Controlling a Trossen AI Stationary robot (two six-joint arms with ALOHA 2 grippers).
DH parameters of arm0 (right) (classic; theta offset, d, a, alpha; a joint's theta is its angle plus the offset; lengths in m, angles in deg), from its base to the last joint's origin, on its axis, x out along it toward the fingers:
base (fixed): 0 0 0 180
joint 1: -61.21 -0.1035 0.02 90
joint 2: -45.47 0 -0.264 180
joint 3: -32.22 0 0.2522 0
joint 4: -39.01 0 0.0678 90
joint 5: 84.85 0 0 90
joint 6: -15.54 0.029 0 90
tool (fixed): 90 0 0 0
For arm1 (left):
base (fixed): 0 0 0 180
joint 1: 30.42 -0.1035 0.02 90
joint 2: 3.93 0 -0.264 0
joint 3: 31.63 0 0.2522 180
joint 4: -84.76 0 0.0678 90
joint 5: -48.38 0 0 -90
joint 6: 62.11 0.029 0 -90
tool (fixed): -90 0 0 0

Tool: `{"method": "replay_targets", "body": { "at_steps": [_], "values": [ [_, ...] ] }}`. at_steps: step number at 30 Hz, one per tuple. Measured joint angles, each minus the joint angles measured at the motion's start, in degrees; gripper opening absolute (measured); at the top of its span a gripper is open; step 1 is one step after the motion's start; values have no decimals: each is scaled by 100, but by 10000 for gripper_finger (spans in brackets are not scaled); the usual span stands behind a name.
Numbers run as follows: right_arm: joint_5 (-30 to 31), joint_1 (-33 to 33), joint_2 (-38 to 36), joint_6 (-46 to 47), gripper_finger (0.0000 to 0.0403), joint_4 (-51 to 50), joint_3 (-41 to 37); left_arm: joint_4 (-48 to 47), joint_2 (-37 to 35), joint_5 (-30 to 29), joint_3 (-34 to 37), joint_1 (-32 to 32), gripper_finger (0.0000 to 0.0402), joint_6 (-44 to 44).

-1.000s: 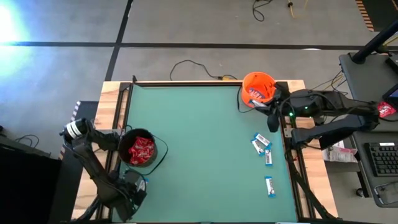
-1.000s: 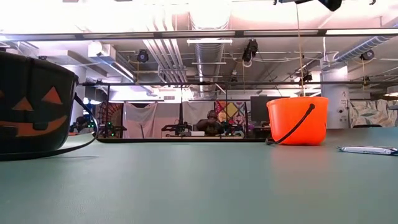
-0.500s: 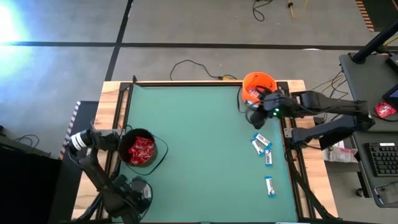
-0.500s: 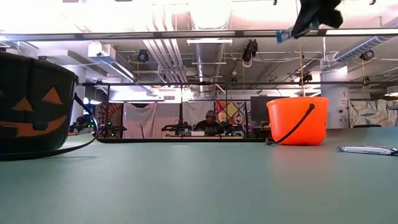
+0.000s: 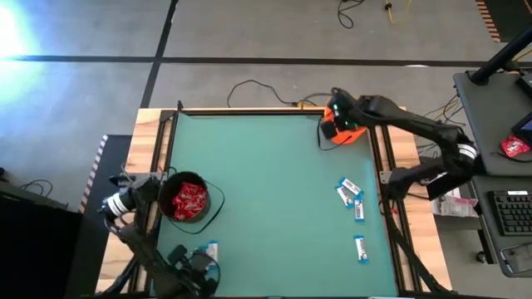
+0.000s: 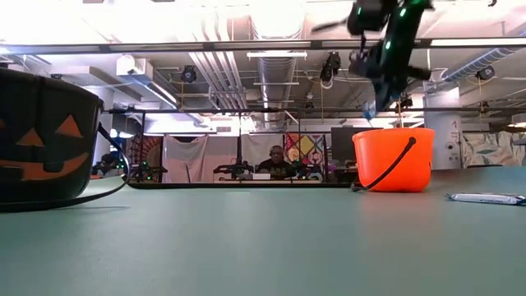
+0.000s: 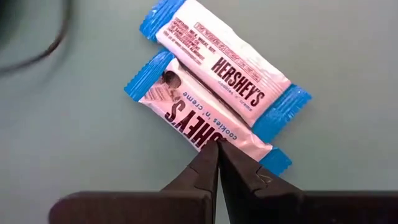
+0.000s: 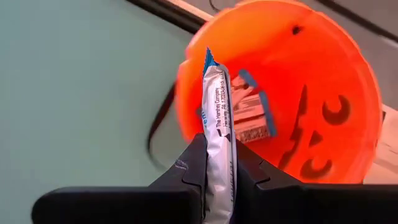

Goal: Sort candy by brand, put in halloween buckets
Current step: Put the white chocolate into the orange bucket

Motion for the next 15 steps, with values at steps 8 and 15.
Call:
{"method": "replay_targets", "body": {
  "at_steps": [8, 15],
  "values": [
    [-250, 978, 817, -423, 37, 373, -4, 543, 232, -938, -326, -820, 0, 1293],
    [-894, 798, 775, -530, 118, 310, -9, 863, 317, -1593, -318, -1564, 0, 2264]
  ]
}}
